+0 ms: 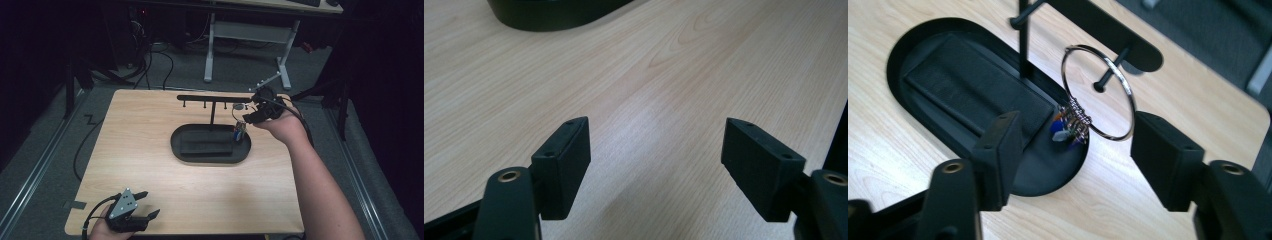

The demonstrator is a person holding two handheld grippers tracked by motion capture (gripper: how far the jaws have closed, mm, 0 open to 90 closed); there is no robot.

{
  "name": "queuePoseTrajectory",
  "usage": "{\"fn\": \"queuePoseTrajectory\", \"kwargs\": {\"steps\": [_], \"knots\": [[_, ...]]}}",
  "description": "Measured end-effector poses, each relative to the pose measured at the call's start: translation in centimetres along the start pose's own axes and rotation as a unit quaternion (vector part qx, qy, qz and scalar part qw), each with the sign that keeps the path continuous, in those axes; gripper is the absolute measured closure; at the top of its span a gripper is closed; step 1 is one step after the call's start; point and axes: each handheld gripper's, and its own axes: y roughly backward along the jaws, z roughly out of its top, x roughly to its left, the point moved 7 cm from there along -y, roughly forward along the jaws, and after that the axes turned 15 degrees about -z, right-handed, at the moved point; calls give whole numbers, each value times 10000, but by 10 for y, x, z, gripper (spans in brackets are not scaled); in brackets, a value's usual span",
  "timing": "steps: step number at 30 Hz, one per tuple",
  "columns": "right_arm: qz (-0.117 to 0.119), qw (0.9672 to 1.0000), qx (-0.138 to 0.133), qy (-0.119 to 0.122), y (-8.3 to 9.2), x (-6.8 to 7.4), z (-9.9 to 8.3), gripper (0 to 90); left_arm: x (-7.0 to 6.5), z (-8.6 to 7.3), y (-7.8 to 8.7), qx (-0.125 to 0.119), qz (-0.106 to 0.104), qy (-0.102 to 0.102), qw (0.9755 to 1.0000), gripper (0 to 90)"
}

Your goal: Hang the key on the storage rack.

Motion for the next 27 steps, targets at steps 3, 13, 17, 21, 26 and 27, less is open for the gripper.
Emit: {"fn": "queuePoseTrajectory", "kwargs": {"steps": [3,13,17,21,26,27], "knots": [[60,9997,-227,-51,6,5,-11,343,-1,2,-1,-61,-36,47,10000,290],[109,9972,-613,-422,7,14,-56,302,-8,8,-3,-171,-171,178,9995,293],[-145,9955,-845,-404,-2,20,-88,268,-7,10,-6,-219,-205,229,9993,294],[-99,9938,-979,-527,-12,31,-120,259,-7,9,-13,-158,-235,204,9994,283],[119,9862,-1273,-1054,-23,53,-164,253,-8,14,-24,-87,-267,122,9995,276],[114,9859,-1278,-1073,-26,57,-172,250,-8,14,-24,-87,-267,122,9995,276]]}}
